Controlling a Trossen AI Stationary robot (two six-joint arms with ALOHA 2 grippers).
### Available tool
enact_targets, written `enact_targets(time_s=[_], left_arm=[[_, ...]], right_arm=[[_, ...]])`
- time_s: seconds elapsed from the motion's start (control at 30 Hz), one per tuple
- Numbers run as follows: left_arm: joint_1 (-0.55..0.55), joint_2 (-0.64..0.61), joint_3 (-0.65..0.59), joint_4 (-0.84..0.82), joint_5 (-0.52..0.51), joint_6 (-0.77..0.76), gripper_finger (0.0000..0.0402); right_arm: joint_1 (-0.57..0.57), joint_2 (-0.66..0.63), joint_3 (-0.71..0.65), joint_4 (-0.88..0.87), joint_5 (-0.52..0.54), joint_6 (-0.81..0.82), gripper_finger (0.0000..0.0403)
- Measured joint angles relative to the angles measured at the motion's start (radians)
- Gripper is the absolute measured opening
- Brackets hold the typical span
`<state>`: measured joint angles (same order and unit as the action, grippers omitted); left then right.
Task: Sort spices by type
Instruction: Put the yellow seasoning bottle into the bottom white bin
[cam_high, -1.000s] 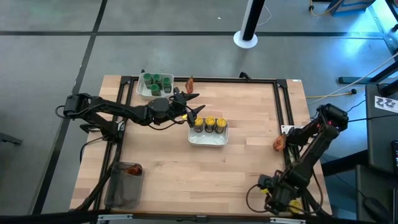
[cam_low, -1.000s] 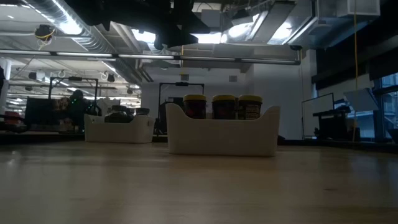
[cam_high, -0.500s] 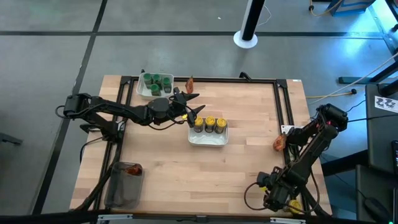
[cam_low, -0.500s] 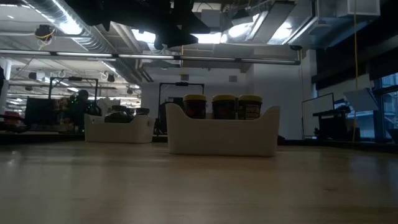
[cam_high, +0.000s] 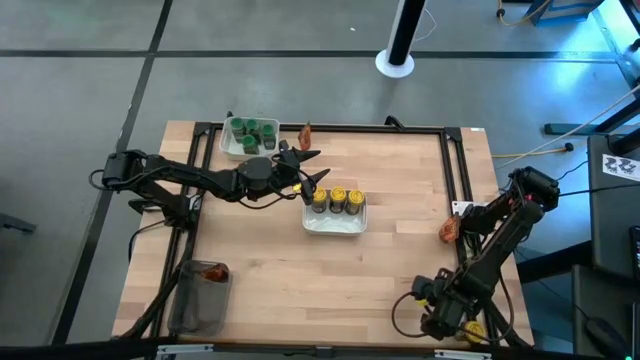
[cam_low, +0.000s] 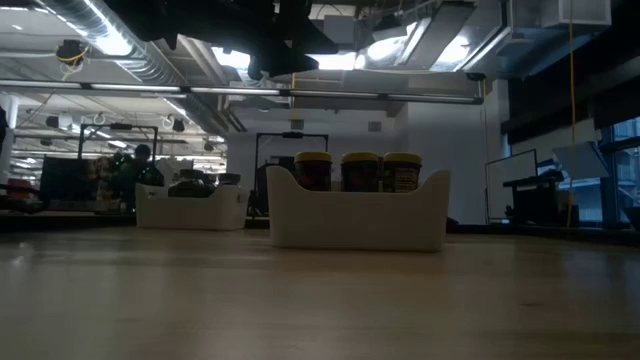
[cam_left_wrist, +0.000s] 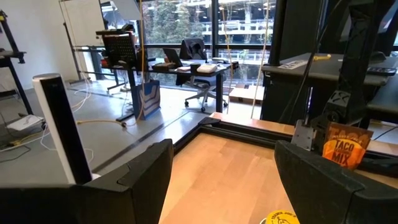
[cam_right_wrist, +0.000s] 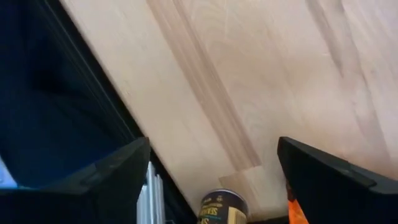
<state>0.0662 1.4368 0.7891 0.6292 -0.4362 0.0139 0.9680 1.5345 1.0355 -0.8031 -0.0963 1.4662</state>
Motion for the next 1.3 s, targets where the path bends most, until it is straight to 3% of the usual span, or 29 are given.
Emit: enact_targets(time_s=[0.1, 0.23, 0.5, 0.63, 0.97, 1.3], left_arm=[[0.000, 0.000, 0.000, 0.000, 0.000, -0.005, 0.0265], [0.000, 0.000, 0.000, 0.000, 0.000, -0.006, 0.0265], [0.000, 0.000, 0.000, 0.000, 0.000, -0.006, 0.0265], [0.000, 0.000, 0.000, -0.003, 0.000, -0.006, 0.0265], [0.000, 0.000, 0.000, -0.011, 0.000, -0.010, 0.0265], [0.000, 0.000, 0.000, -0.010, 0.000, -0.010, 0.0265]], right_arm=[[0.000, 0.000, 0.000, 0.024, -0.011, -0.008, 0.0353], [0.000, 0.000, 0.005, 0.057, -0.112, 0.000, 0.0352], [0.003, -0.002, 0.176, -0.106, -0.264, 0.041, 0.0335], [0.045, -0.003, 0.252, -0.241, -0.264, 0.077, 0.0327], [0.209, 0.034, 0.257, -0.246, -0.220, 0.214, 0.0321], [0.252, 0.099, 0.258, -0.291, -0.181, 0.143, 0.0321]])
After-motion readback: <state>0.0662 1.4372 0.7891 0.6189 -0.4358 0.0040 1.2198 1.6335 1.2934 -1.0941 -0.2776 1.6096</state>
